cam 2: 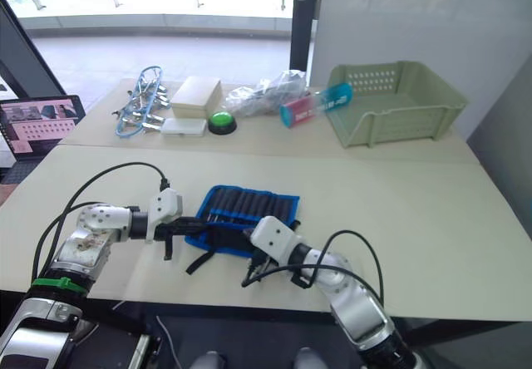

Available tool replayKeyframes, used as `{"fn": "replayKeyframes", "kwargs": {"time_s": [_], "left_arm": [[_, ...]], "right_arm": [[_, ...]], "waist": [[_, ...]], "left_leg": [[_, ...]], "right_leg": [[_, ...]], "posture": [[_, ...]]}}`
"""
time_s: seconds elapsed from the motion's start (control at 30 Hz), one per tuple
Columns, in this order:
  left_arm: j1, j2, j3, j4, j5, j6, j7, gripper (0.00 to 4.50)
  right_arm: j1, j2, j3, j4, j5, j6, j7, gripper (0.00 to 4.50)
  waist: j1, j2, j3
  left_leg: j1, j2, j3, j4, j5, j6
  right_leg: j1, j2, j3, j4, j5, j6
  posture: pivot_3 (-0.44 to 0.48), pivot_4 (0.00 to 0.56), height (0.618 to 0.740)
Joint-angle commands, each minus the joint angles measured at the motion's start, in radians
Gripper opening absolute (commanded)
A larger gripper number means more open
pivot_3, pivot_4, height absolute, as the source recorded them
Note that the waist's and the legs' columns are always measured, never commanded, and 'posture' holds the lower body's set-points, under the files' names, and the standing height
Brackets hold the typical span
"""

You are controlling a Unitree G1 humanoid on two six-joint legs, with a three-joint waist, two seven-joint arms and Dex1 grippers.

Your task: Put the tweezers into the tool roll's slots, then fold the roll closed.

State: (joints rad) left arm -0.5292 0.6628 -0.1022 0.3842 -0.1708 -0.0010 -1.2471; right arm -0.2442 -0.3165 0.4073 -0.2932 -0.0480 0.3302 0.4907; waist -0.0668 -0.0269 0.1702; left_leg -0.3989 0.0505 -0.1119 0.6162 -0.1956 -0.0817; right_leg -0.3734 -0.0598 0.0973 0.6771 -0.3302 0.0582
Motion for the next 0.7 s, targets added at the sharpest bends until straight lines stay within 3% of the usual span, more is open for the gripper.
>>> {"fn": "replayKeyframes", "kwargs": {"time_s": [0.03, 0.17, 0.3, 0.47, 0.6, 0.7], "left_arm": [[0.011, 0.004, 0.028, -0.031, -0.024, 0.013, 0.008, 0.61], [0.028, 0.004, 0.058, -0.065, -0.062, 0.051, 0.021, 1.84], [0.102, 0.007, 0.139, -0.185, -0.18, 0.146, 0.022, 3.17], [0.182, -0.001, 0.222, -0.323, -0.256, 0.226, 0.104, 3.17], [0.252, -0.028, 0.237, -0.442, -0.318, 0.271, 0.134, 1.99], [0.29, -0.098, 0.158, -0.473, -0.262, 0.264, 0.208, 1.0]], "right_arm": [[0.024, 0.019, -0.017, 0.027, -0.011, -0.015, -0.026, 0.0], [0.035, 0.021, -0.015, 0.055, -0.023, 0.001, -0.026, 0.0], [0.035, 0.028, -0.025, 0.076, -0.021, 0.016, -0.027, 0.0], [0.03, 0.03, -0.029, 0.085, -0.024, 0.035, -0.026, 0.0], [0.029, 0.038, -0.044, 0.08, -0.009, 0.056, -0.026, 0.0], [0.024, 0.043, -0.044, 0.098, -0.013, 0.051, -0.028, 0.0]], "waist": [[-0.001, 0.0, 0.0], [-0.001, 0.0, 0.0], [-0.004, 0.0, 0.0], [-0.001, 0.0, 0.0], [0.0, 0.0, 0.0], [0.001, 0.0, 0.0]], "left_leg": [[0.0, 0.0, 0.0, 0.0, 0.0, 0.0], [0.0, 0.0, 0.0, 0.0, 0.0, 0.0], [0.0, 0.0, 0.0, 0.0, 0.0, 0.0], [0.001, 0.0, 0.0, 0.0, 0.0, 0.0], [0.001, 0.0, 0.0, 0.0, 0.0, 0.0], [0.001, 0.0, 0.0, 0.0, 0.0, 0.0]], "right_leg": [[0.0, 0.0, 0.0, 0.0, 0.0, 0.0], [0.0, 0.0, 0.0, 0.0, 0.0, 0.0], [0.0, 0.0, 0.0, 0.001, 0.0, 0.0], [0.0, 0.0, 0.0, 0.001, 0.0, 0.0], [0.001, 0.0, 0.0, 0.001, 0.0, 0.0], [0.001, 0.0, 0.001, 0.001, 0.0, 0.0]], "posture": [[0.0, 0.15, 0.74], [0.0, 0.15, 0.74], [0.0, 0.15, 0.74], [0.0, 0.15, 0.74], [0.0, 0.15, 0.74], [0.0, 0.15, 0.74]]}}
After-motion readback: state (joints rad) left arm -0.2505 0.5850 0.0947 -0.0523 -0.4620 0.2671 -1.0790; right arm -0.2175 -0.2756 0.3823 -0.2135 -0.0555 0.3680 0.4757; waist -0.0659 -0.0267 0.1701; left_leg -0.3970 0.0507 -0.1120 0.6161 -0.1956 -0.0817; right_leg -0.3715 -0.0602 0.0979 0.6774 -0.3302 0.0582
